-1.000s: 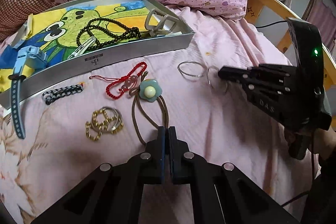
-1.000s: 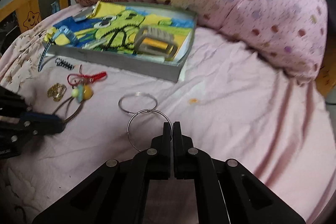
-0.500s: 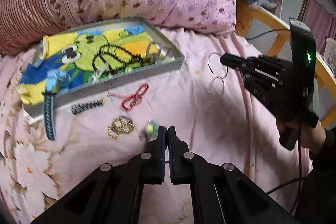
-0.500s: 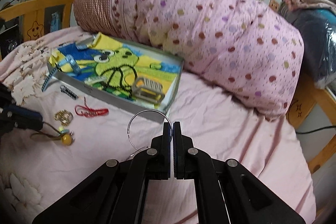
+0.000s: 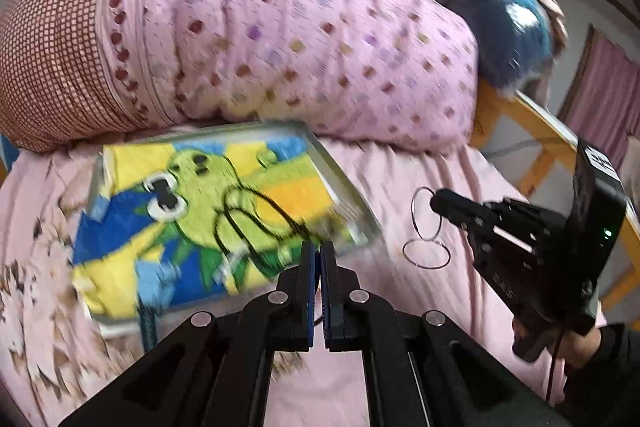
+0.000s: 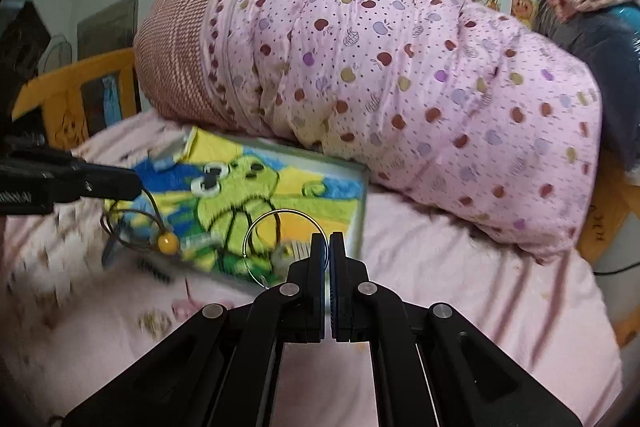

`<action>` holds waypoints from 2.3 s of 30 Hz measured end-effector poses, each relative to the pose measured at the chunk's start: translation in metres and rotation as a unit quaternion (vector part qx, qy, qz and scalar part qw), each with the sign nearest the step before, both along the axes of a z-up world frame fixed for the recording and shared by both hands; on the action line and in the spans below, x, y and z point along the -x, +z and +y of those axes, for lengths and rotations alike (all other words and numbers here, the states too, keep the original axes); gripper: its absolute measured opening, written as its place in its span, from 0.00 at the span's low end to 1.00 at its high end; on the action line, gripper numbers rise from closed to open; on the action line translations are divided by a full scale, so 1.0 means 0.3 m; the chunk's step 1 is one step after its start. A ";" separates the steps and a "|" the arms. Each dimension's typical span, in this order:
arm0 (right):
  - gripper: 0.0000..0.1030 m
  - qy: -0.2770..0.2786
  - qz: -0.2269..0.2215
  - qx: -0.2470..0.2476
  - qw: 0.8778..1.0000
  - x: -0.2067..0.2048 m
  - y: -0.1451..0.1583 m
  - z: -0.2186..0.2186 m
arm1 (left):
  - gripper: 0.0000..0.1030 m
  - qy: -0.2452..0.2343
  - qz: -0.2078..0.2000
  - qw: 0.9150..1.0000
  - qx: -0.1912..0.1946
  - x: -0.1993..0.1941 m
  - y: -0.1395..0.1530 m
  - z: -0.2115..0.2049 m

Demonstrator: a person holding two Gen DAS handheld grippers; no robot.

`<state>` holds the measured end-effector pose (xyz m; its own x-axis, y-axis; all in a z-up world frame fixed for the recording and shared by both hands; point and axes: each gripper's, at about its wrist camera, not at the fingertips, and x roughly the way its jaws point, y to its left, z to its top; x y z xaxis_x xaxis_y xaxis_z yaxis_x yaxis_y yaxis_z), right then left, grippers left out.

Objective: Organize jewelry
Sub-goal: 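Carry the hair tie and hoops into the tray and open both tools, then withdraw both tools from the tray toward the remaining jewelry on the bed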

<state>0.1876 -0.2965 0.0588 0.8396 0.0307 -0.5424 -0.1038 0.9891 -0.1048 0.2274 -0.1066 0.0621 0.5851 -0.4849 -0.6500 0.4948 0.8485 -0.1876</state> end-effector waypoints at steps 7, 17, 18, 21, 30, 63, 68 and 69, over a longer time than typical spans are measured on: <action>0.02 0.001 0.045 -0.040 0.998 -0.263 -0.021 0.032 | 0.03 0.032 0.006 0.999 0.005 -0.194 -0.012 0.019; 0.02 0.006 0.137 -0.058 0.989 -0.443 -0.188 0.106 | 0.03 0.052 0.055 0.997 -0.007 -0.321 -0.212 0.031; 0.02 0.005 0.145 -0.063 0.987 -0.447 -0.200 0.104 | 0.03 0.053 0.060 0.997 -0.006 -0.326 -0.227 0.035; 0.04 0.000 0.159 -0.065 0.985 -0.453 -0.234 0.102 | 0.03 0.052 0.072 0.996 0.001 -0.336 -0.249 0.044; 0.50 -0.014 0.138 -0.096 0.986 -0.404 -0.216 0.049 | 0.08 0.091 0.106 0.990 0.029 -0.361 -0.266 0.110; 0.99 -0.028 0.024 -0.127 0.991 0.114 -0.002 0.024 | 1.00 0.155 0.025 0.986 0.046 0.119 -0.083 0.466; 0.99 -0.019 0.041 -0.109 0.993 0.186 -0.037 0.024 | 1.00 0.139 0.033 0.990 0.015 0.201 -0.136 0.461; 0.99 -0.017 0.044 -0.106 0.993 0.196 -0.043 0.025 | 1.00 0.136 0.037 0.990 0.009 0.211 -0.148 0.459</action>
<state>0.1289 -0.2891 0.0459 0.7919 0.1241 -0.5979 -0.0697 0.9911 0.1134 0.1643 0.0311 0.0176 0.6474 -0.3282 -0.6879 0.2329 0.9446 -0.2314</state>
